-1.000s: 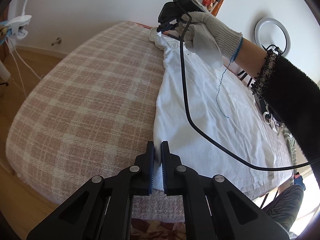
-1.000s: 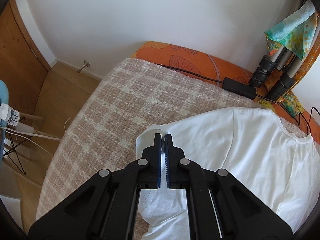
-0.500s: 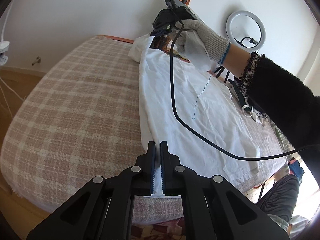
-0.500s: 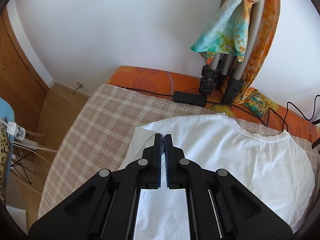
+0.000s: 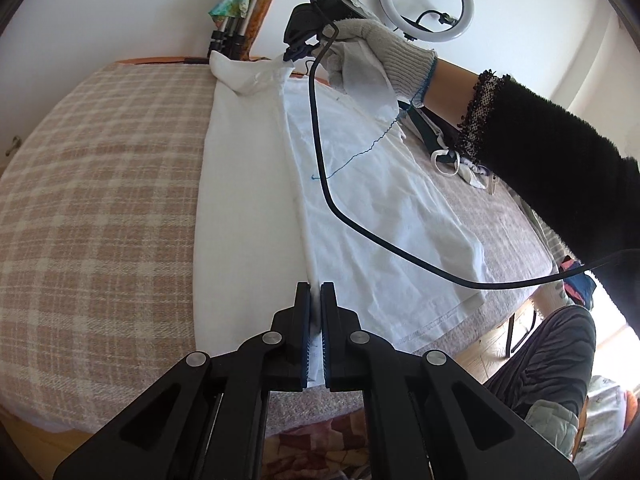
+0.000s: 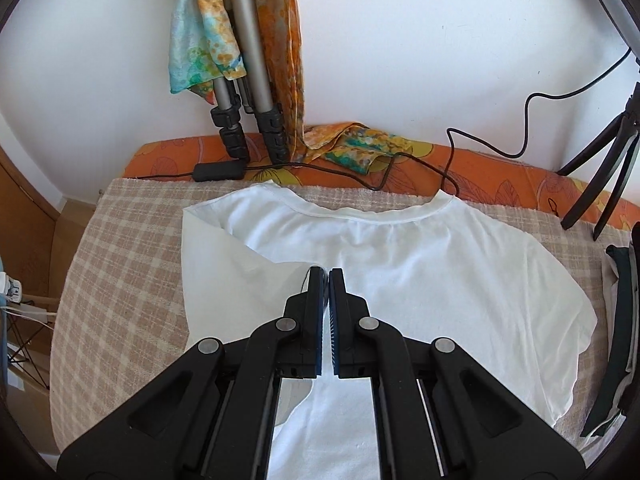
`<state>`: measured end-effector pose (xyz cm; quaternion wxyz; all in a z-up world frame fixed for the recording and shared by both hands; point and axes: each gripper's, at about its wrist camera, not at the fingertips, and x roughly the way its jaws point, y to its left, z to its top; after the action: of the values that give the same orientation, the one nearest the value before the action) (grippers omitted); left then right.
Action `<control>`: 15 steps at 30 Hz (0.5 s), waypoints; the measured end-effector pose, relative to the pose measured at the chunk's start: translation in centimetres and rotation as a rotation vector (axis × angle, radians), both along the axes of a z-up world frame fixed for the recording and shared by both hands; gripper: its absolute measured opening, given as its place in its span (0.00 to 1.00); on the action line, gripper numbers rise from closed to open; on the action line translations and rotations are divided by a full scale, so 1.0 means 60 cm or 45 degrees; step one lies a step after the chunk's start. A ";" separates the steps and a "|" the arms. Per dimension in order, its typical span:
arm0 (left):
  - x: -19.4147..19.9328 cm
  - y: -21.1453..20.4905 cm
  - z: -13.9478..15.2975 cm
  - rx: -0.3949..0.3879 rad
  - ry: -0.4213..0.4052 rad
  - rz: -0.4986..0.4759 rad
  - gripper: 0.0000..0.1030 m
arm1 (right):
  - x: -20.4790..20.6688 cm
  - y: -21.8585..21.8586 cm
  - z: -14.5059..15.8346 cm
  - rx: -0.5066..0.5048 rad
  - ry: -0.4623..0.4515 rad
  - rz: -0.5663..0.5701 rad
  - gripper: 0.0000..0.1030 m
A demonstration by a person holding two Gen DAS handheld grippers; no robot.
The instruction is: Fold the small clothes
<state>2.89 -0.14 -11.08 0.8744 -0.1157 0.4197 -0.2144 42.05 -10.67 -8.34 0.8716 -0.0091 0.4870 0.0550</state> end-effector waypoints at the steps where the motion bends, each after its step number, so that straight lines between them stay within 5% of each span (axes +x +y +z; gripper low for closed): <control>1: 0.002 -0.006 0.001 0.008 -0.002 -0.007 0.03 | -0.001 -0.005 -0.002 -0.012 -0.009 -0.017 0.04; 6: 0.014 -0.030 -0.004 0.023 0.045 -0.064 0.03 | 0.014 -0.016 -0.019 -0.131 0.079 -0.013 0.07; 8: 0.016 -0.027 -0.011 0.024 0.083 -0.060 0.06 | 0.013 -0.021 -0.013 -0.148 0.055 -0.020 0.35; 9: 0.016 -0.023 -0.012 0.014 0.097 -0.057 0.07 | 0.009 -0.021 -0.003 -0.122 0.007 0.009 0.38; 15: 0.011 0.028 0.006 0.031 0.009 0.095 0.09 | 0.034 0.009 -0.021 0.008 0.053 0.200 0.45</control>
<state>3.54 1.55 -10.69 0.8817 -0.1214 0.4207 -0.1760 44.08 -10.13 -9.62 0.8543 -0.0435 0.5027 0.1248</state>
